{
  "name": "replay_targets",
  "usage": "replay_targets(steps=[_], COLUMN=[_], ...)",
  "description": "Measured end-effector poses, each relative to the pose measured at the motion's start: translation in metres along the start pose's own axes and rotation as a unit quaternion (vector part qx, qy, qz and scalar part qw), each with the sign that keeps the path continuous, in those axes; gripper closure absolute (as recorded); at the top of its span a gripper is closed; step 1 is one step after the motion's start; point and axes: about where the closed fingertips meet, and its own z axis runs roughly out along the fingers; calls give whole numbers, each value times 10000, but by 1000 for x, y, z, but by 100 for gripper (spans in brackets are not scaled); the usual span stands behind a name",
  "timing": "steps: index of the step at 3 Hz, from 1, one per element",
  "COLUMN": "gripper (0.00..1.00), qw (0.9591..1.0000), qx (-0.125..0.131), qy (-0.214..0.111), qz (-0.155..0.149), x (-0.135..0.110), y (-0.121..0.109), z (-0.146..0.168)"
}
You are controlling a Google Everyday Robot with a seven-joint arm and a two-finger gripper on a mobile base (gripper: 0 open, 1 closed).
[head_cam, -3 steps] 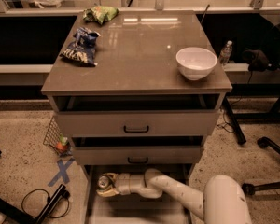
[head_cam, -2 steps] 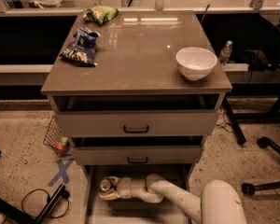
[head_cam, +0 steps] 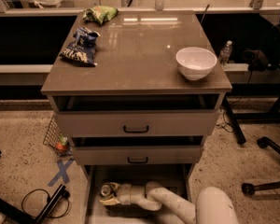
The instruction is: Place green can into bottom drawer
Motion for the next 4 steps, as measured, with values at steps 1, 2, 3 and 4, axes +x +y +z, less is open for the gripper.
replay_targets(steps=[1,2,3,4], gripper=[82,59,35,12], qw=[10000,10000,10000,10000], qx=[-15,-30,-47,-62], qy=[-6,-13,-19,-25], qz=[6,10,14,18], x=[0,-1,-1,-1], y=[1,3,4,6], z=[2,3,5,7])
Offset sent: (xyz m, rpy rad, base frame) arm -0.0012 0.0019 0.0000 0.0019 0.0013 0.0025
